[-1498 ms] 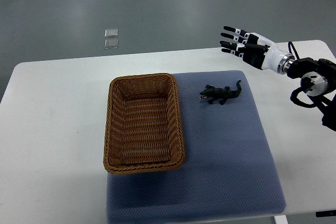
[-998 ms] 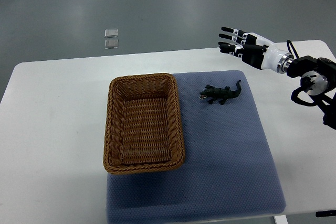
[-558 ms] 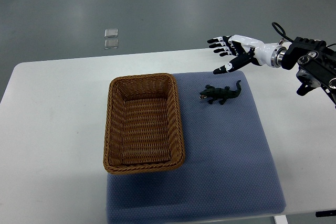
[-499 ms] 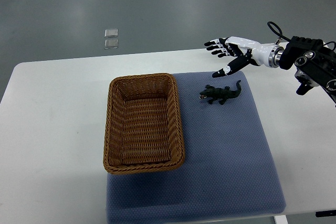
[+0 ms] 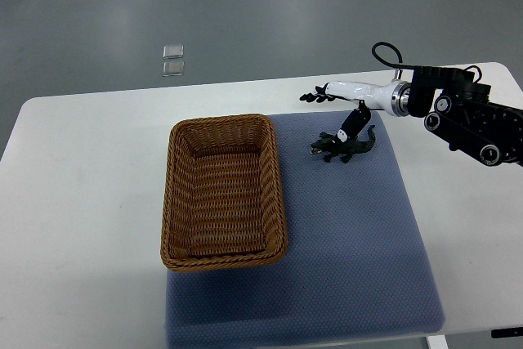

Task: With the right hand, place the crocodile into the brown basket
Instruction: 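Lower the right hand over the crocodile and close fingers around it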

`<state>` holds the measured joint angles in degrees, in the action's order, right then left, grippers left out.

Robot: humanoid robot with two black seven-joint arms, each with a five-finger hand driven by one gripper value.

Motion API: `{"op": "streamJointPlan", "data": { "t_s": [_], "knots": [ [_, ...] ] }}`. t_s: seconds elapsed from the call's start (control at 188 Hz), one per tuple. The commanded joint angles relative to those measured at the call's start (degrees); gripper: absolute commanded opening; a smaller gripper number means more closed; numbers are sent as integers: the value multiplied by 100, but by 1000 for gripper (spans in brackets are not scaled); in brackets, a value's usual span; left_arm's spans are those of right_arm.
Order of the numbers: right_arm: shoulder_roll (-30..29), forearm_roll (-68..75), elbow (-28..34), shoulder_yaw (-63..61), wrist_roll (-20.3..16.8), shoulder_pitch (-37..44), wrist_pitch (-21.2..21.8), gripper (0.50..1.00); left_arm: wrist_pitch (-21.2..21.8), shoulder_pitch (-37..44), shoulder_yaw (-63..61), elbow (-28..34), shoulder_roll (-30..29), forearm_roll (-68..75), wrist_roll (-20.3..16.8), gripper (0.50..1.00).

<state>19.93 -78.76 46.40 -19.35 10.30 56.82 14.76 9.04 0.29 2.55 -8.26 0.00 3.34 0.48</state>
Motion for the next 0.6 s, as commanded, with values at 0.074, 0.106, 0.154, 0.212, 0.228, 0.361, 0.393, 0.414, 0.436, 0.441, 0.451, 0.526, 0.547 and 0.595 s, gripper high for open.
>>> {"op": "streamJointPlan", "data": {
  "t_s": [0.074, 0.106, 0.154, 0.212, 0.228, 0.361, 0.393, 0.414, 0.436, 0.441, 0.451, 0.526, 0.547, 0.595],
  "knots": [
    [-33, -96, -8, 660, -10, 13, -491, 928, 1, -2, 0, 0, 0, 0, 4, 1000],
    [-33, -96, -8, 687, -19, 4, -527, 928, 1, 7, 0, 0, 0, 0, 4, 1000],
    [-33, -96, -34, 704, -28, -13, -553, 928, 1, -2, 0, 0, 0, 0, -4, 1000],
    [-33, -105, -78, 713, -36, -22, -579, 928, 1, 6, 0, 0, 0, 0, 4, 1000],
    [-33, -105, -87, 713, -36, -22, -588, 928, 1, -2, 0, 0, 0, 0, 4, 1000],
    [-51, -105, -403, 766, -107, -4, -615, 928, 1, -2, 0, 0, 0, 0, -4, 1000],
    [-68, -105, -456, 775, -142, 4, -614, 928, 1, -2, 0, 0, 0, 0, -4, 1000],
    [-86, -105, -473, 783, -168, 4, -614, 928, 1, -2, 0, 0, 0, 0, 4, 1000],
    [-95, -105, -482, 783, -177, 4, -614, 928, 1, 7, 0, 0, 0, 0, 4, 1000],
    [-104, -105, -491, 783, -194, 4, -614, 926, 1, -2, 0, 0, 0, 0, 4, 1000],
    [-112, -105, -491, 783, -212, 4, -614, 926, 1, 6, 0, 0, 0, 0, 4, 1000],
    [-139, -105, -491, 783, -300, 4, -614, 926, 1, 7, 0, 0, 0, 0, 4, 1000],
    [-139, -105, -491, 783, -318, 4, -614, 926, 1, -2, 0, 0, 0, 0, 4, 1000],
    [-139, -105, -491, 783, -318, 13, -614, 924, 1, -2, 0, 0, 0, 0, -4, 1000]
  ]
}}
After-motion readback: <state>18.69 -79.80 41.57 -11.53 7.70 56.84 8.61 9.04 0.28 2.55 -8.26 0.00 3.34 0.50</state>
